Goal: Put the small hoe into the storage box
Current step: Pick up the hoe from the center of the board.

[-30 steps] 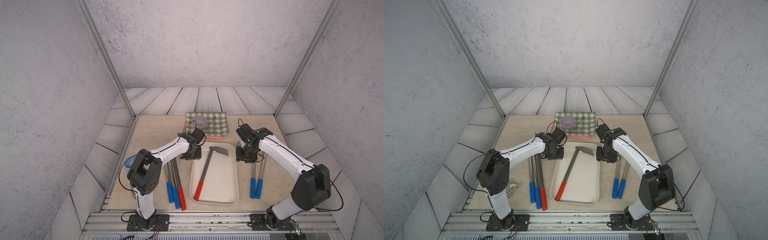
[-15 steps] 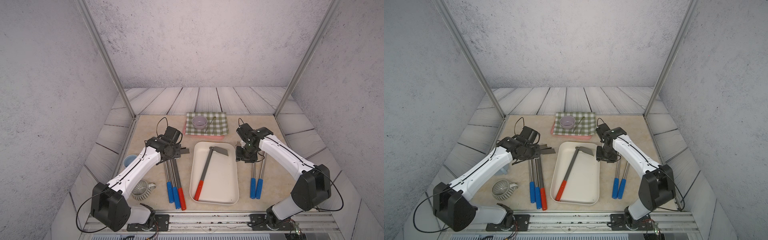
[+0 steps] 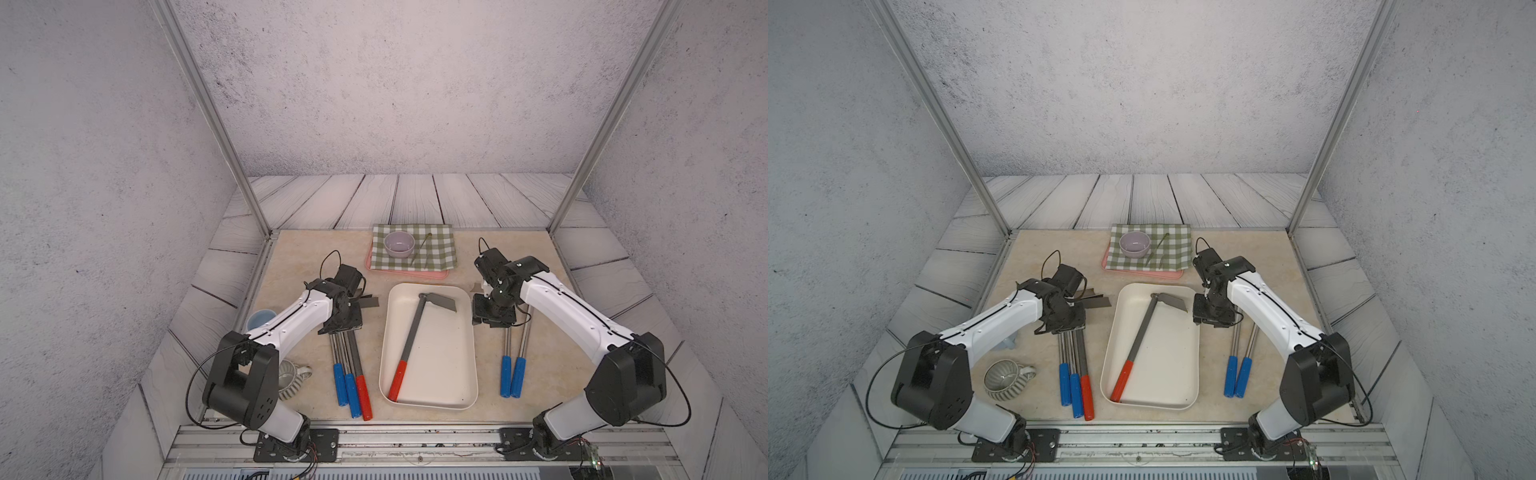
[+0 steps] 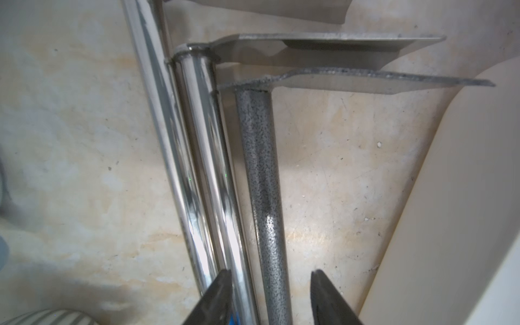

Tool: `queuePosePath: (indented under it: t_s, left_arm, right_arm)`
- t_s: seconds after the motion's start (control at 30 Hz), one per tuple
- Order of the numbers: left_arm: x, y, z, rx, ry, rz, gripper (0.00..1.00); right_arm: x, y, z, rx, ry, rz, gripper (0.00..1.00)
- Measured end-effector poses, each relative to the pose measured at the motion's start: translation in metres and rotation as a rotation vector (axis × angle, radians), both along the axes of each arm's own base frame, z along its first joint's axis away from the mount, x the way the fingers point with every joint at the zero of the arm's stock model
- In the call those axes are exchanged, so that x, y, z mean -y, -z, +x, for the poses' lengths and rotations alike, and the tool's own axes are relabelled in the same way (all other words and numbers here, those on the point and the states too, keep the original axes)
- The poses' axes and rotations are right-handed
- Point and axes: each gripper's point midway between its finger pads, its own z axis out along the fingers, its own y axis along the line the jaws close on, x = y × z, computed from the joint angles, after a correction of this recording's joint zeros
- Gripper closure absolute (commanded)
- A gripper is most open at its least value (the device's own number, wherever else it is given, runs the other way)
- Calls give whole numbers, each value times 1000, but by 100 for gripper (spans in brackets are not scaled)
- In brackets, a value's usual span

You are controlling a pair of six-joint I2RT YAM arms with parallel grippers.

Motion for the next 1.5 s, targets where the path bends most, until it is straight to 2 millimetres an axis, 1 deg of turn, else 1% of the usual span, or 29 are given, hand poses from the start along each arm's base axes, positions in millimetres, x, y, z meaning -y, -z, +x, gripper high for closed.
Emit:
queuePosePath:
  t_s: [0.3, 0.73, 1.27, 1.5]
  left_arm:
    - [7, 23, 5, -48, 4, -17, 53]
    - [8, 43, 7, -98, 5, -12, 54]
    - [13, 60, 11, -150, 15, -13, 55]
    - [16, 62, 15, -155, 19, -17, 59]
  right_arm:
    - [-1, 3, -1, -4, -1, 7, 49]
    - [-3, 7, -2, -15, -6, 14, 49]
    - [-4, 9, 0, -14, -10, 19, 49]
    - [-5, 15, 0, -30, -14, 11, 49]
